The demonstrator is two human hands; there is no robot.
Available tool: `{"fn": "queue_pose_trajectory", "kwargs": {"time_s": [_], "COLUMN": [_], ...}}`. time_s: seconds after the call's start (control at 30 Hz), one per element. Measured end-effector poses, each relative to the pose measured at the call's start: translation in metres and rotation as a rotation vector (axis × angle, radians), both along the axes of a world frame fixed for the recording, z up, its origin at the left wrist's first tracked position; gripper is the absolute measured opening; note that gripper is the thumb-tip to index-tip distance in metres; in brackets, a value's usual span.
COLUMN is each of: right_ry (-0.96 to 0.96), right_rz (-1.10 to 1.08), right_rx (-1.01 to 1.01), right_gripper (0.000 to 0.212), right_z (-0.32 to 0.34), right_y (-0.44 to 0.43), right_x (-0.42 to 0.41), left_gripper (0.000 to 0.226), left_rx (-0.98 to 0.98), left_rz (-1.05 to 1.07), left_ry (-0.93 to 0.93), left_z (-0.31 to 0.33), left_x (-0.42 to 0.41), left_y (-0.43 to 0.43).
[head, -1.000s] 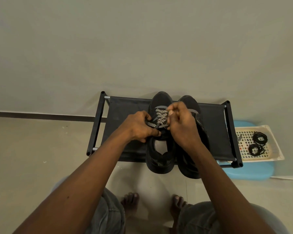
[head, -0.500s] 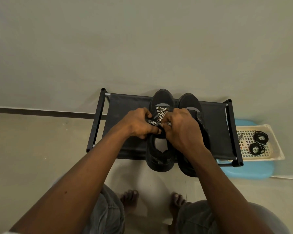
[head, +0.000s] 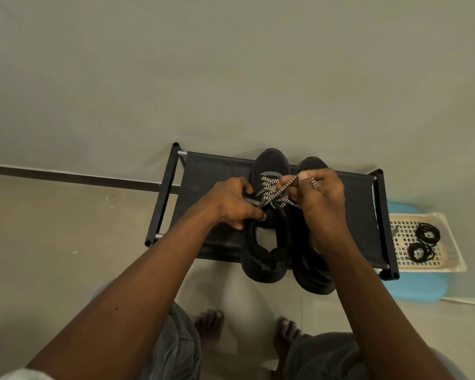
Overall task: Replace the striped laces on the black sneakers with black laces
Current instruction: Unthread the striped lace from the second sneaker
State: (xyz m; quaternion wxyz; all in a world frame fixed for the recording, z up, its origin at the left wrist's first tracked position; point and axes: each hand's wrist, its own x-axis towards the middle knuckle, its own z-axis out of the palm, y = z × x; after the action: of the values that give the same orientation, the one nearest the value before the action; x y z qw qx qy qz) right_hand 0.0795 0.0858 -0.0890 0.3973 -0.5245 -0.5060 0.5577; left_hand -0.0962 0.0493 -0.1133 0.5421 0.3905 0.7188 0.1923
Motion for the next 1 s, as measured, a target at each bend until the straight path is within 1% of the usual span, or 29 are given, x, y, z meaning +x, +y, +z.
{"fn": "queue_pose_trajectory", "kwargs": {"time_s": [0.07, 0.13, 0.2, 0.23, 0.27, 0.3, 0.33, 0.43, 0.53, 0.57, 0.63, 0.7, 0.77, 0.9, 1.0], "right_ry": [0.206, 0.369, 0.474, 0.479, 0.438, 0.342, 0.2, -0.282, -0.685, -0.812, -0.96, -1.001, -0.986, -0.796, -0.66], "right_rz": [-0.064, -0.149, -0.228, -0.25, -0.252, -0.23, -0.18, 0.093, 0.489, 0.576, 0.611, 0.566, 0.538, 0.445, 0.261], "right_rx": [-0.076, -0.137, -0.149, -0.134, -0.111, -0.072, -0.015, 0.213, 0.416, 0.499, 0.6, 0.616, 0.574, 0.328, 0.198], "right_gripper": [0.004, 0.007, 0.011, 0.013, 0.014, 0.014, 0.013, 0.011, 0.022, 0.027, 0.03, 0.027, 0.025, 0.026, 0.029], "right_z": [0.006, 0.01, 0.013, 0.014, 0.013, 0.01, 0.007, -0.002, -0.008, -0.01, -0.012, -0.011, -0.008, 0.0, 0.002], "right_y": [0.001, 0.005, 0.01, 0.011, 0.012, 0.013, 0.012, 0.008, -0.002, -0.005, -0.009, -0.009, -0.007, -0.003, 0.005], "right_x": [-0.001, 0.001, 0.005, 0.007, 0.009, 0.01, 0.01, 0.008, 0.005, 0.004, 0.002, 0.001, 0.001, 0.002, 0.007], "left_gripper": [0.061, 0.062, 0.061, 0.061, 0.062, 0.062, 0.062, 0.062, 0.059, 0.059, 0.058, 0.057, 0.057, 0.057, 0.057], "left_rx": [0.002, 0.005, 0.007, 0.008, 0.008, 0.008, 0.008, 0.008, 0.01, 0.006, 0.004, 0.007, 0.012, 0.01, 0.012], "left_rz": [0.004, 0.006, 0.002, 0.001, -0.001, -0.003, -0.005, -0.011, -0.028, -0.034, -0.042, -0.041, -0.037, -0.022, -0.009], "left_ry": [0.009, 0.02, 0.025, 0.025, 0.025, 0.025, 0.028, 0.044, 0.054, 0.052, 0.047, 0.047, 0.046, 0.055, 0.062], "left_z": [0.0, -0.002, -0.002, -0.002, -0.002, -0.002, -0.002, -0.001, 0.002, 0.003, 0.004, 0.003, 0.004, 0.006, 0.006], "left_x": [0.0, 0.0, 0.0, 0.0, 0.0, 0.0, 0.0, 0.001, 0.001, 0.001, 0.001, 0.002, 0.003, 0.004, 0.003], "left_y": [0.0, 0.0, -0.001, -0.001, 0.0, 0.0, 0.0, 0.0, -0.001, -0.001, -0.001, -0.001, -0.001, -0.001, -0.001]}}
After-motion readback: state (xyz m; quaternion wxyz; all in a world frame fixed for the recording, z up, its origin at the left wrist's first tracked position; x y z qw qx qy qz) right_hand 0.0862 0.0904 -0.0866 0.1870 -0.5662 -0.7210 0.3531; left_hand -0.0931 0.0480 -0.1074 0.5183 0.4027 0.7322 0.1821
